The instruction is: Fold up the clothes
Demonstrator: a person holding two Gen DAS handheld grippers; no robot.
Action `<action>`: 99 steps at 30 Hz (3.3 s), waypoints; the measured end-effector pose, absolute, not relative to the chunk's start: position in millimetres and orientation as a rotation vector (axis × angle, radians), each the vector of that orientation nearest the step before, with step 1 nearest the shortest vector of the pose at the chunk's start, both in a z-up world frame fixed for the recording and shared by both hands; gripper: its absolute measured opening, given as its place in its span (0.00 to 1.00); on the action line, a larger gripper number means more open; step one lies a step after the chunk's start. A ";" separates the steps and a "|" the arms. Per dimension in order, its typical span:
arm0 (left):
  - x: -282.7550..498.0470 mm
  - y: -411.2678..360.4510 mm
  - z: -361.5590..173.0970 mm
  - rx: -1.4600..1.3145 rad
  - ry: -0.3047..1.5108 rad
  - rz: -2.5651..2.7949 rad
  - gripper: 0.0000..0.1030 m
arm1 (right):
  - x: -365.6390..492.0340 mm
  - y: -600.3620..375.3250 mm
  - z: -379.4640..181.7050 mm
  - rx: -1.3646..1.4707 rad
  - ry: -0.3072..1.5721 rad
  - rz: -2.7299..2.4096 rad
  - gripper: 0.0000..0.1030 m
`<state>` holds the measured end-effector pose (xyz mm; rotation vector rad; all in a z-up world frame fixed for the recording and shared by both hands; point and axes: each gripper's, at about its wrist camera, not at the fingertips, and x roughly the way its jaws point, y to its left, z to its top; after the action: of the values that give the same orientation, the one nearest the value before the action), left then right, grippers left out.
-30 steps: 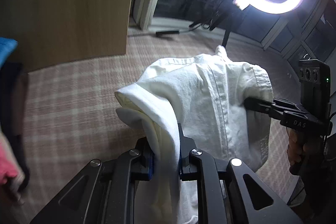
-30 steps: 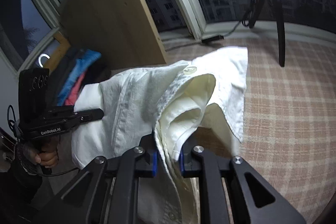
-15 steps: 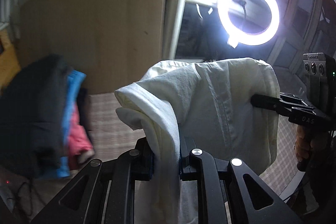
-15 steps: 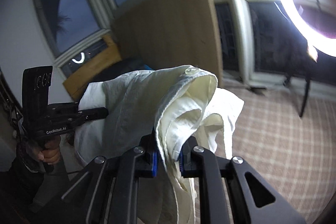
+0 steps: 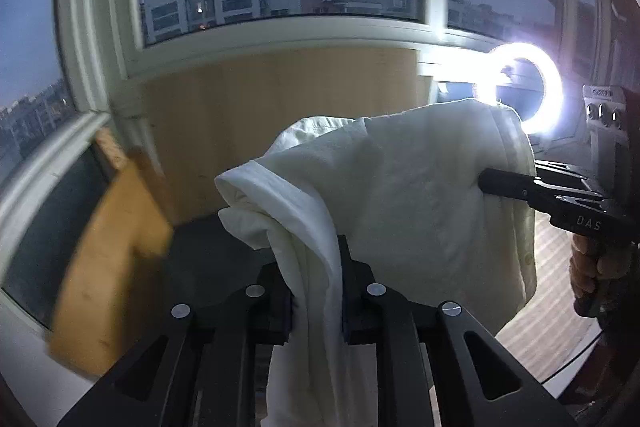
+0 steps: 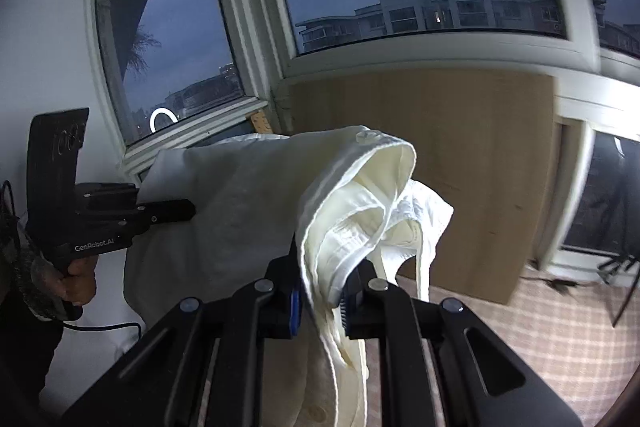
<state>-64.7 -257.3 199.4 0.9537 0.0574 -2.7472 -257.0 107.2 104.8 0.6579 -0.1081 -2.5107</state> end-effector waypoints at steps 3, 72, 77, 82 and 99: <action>-64.4 -304.0 197.6 0.960 0.059 -2.718 0.15 | -281.7 64.2 104.1 0.666 -0.101 -2.510 0.13; -8.5 -362.1 59.0 0.958 0.289 -2.605 0.59 | -282.9 26.2 -7.1 1.019 0.061 -2.619 0.57; 10.3 -293.0 58.2 0.963 0.241 -2.651 0.74 | -257.1 -7.6 -1.1 1.036 0.177 -2.659 0.71; 20.0 -251.0 43.0 1.078 0.223 -2.613 0.75 | -223.6 0.4 -13.8 1.116 0.165 -2.714 0.71; 63.0 -190.2 27.0 1.188 0.362 -2.393 0.75 | -125.2 70.7 -23.6 1.199 0.129 -2.822 0.72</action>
<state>63.0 -190.2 27.0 1.1879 0.3621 -2.3928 -125.2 70.7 -23.6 1.1989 0.1294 -2.8218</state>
